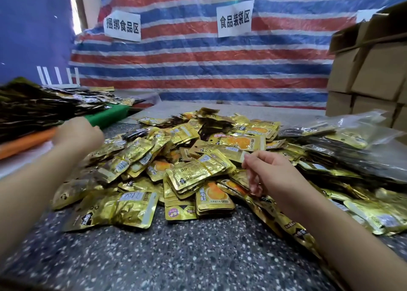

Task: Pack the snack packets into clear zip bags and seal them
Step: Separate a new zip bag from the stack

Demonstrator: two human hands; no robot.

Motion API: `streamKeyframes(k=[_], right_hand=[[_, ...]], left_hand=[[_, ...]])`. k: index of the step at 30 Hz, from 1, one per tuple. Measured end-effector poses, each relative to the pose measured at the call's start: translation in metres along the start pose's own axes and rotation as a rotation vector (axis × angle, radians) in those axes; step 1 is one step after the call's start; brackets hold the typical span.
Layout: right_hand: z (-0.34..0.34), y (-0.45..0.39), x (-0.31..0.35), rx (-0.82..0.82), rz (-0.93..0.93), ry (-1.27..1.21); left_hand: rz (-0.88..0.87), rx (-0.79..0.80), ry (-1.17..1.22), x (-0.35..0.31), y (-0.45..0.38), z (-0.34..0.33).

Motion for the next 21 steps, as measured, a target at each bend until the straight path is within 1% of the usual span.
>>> streamKeyframes(k=[4, 6, 10, 14, 15, 18, 21], right_hand=[[0.000, -0.003, -0.001, -0.009, -0.001, 0.004], [-0.001, -0.003, -0.002, -0.013, -0.001, 0.009], [-0.001, -0.004, -0.004, -0.016, 0.000, 0.018], [-0.002, -0.004, -0.004, -0.006, -0.003, 0.025], [-0.002, -0.004, -0.004, -0.007, -0.004, 0.025], [-0.002, -0.004, -0.004, -0.013, -0.011, 0.022], [-0.002, -0.003, -0.003, -0.012, -0.017, 0.025]], left_hand=[[0.017, 0.264, -0.104, 0.038, -0.008, -0.025], [0.025, 0.307, -0.169, 0.046, -0.007, -0.033], [-0.011, 0.280, -0.272, 0.048, -0.003, -0.031], [-0.171, 0.233, -0.397, 0.045, -0.003, -0.039], [-0.181, 0.228, -0.398, 0.045, -0.003, -0.040], [-0.105, 0.190, -0.323, 0.051, -0.004, -0.040], [0.060, 0.079, -0.173, 0.060, -0.001, -0.033]])
Point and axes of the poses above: each hand's wrist, its own y-axis away from the middle knuckle, its own z-axis out of the back of the hand, x = y × z, the point moved 7 cm from there along -y, towards the middle knuckle, and after that the axes turned 7 degrees about z, right-handed, at the moved point
